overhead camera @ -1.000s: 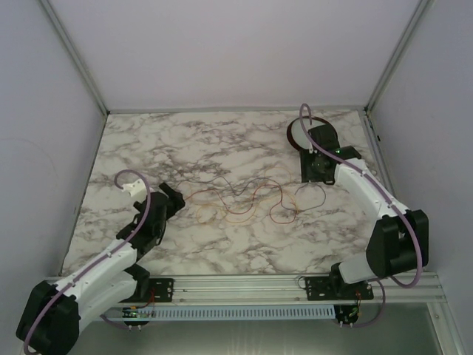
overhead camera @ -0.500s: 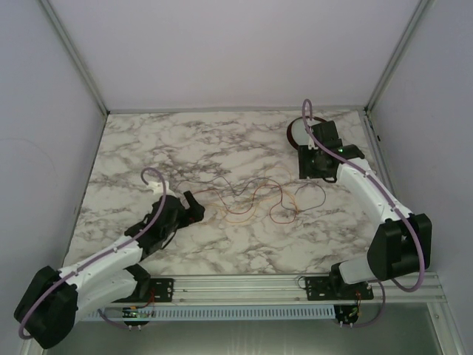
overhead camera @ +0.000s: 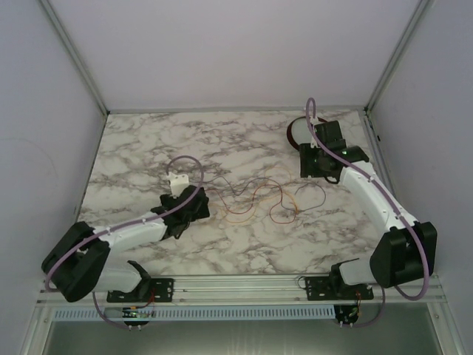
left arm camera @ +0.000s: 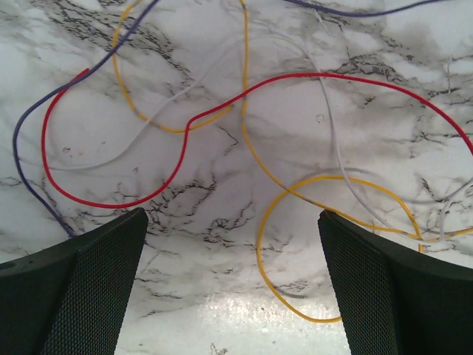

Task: Zip-tie the wires
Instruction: Straighten the cable at the center of the board, then pick up the ribbon at the center of the board.

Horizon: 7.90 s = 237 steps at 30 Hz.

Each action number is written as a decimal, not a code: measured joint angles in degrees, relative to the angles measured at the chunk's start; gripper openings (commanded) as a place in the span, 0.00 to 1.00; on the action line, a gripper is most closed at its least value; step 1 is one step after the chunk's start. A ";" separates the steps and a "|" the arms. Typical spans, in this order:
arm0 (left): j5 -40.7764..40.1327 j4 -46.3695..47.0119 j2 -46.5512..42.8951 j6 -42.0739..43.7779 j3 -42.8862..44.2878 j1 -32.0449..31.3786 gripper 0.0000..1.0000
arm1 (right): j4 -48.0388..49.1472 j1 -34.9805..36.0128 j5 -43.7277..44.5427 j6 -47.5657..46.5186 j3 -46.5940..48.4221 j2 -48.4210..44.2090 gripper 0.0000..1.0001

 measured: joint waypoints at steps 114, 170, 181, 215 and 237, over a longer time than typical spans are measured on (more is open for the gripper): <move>11.37 -1.20 -18.45 21.35 8.63 16.57 1.00 | 19.67 -24.94 9.55 4.63 4.72 29.90 0.43; 12.02 -1.20 -16.33 21.81 8.63 16.57 1.00 | 19.71 -24.57 7.21 3.02 7.28 33.59 0.04; 22.43 1.57 -16.39 22.86 8.61 16.55 1.00 | 17.66 -22.82 7.87 3.06 7.21 31.28 0.01; 31.78 40.33 9.09 10.54 15.17 -12.85 0.98 | 23.45 10.03 -0.20 16.06 -7.96 -16.00 0.00; 27.30 41.48 18.34 15.10 22.71 -15.15 0.00 | 27.15 14.27 -3.56 21.97 -10.47 -17.25 0.21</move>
